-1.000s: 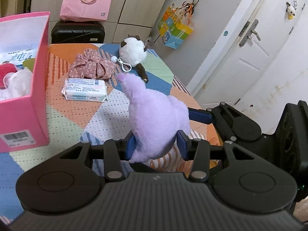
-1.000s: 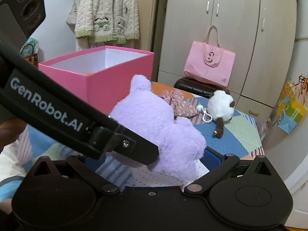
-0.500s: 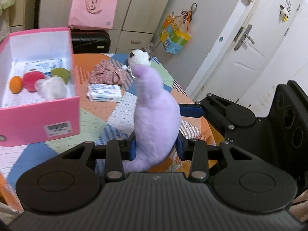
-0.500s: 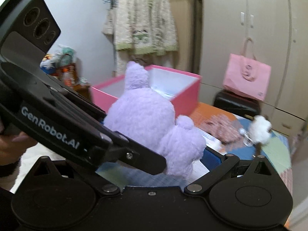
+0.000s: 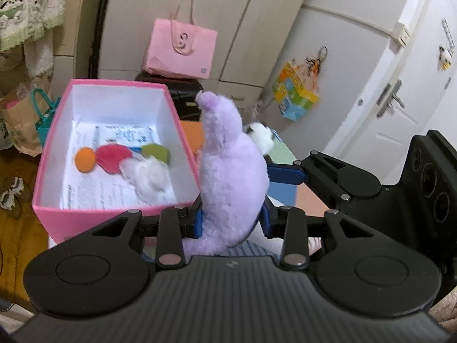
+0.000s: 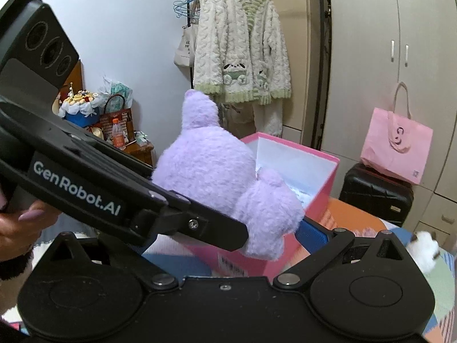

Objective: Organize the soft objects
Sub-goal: 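Lift the lilac plush with the left tool and carry it into the shoebox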

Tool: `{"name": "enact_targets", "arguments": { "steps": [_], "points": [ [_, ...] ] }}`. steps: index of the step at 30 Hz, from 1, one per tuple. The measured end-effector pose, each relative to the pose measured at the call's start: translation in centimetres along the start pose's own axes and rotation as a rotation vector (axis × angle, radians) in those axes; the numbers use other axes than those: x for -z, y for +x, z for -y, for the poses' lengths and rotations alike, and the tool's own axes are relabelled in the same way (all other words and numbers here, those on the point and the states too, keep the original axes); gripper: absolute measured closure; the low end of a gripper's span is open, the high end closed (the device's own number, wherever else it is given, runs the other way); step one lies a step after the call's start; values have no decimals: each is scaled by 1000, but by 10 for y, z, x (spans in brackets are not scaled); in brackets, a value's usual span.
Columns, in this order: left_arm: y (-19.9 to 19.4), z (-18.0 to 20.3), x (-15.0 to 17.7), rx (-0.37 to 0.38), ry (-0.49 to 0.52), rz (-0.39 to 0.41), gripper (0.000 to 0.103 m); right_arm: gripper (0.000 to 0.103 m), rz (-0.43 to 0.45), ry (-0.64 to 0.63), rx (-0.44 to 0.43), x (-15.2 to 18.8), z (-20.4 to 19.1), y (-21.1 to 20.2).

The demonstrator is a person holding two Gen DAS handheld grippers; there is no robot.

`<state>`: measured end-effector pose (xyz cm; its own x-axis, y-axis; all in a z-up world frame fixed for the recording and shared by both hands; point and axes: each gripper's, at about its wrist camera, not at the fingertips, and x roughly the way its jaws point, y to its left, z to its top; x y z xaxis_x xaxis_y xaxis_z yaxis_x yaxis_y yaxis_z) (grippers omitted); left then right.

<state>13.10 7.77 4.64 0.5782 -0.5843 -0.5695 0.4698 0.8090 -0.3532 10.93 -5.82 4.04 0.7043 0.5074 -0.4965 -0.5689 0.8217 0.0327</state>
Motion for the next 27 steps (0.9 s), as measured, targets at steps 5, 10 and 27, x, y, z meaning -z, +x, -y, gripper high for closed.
{"name": "enact_targets", "arguments": {
  "steps": [5, 10, 27],
  "points": [
    [7, -31, -14, -22, -41, 17, 67, 0, -13, 12, -31, -15, 6, 30],
    [25, -63, -29, -38, -86, -8, 68, 1, -47, 32, -63, -24, 16, 66],
    [88, -120, -39, -149, -135, -103, 67, 6, -188, 73, -116, -22, 42, 141]
  ]
}}
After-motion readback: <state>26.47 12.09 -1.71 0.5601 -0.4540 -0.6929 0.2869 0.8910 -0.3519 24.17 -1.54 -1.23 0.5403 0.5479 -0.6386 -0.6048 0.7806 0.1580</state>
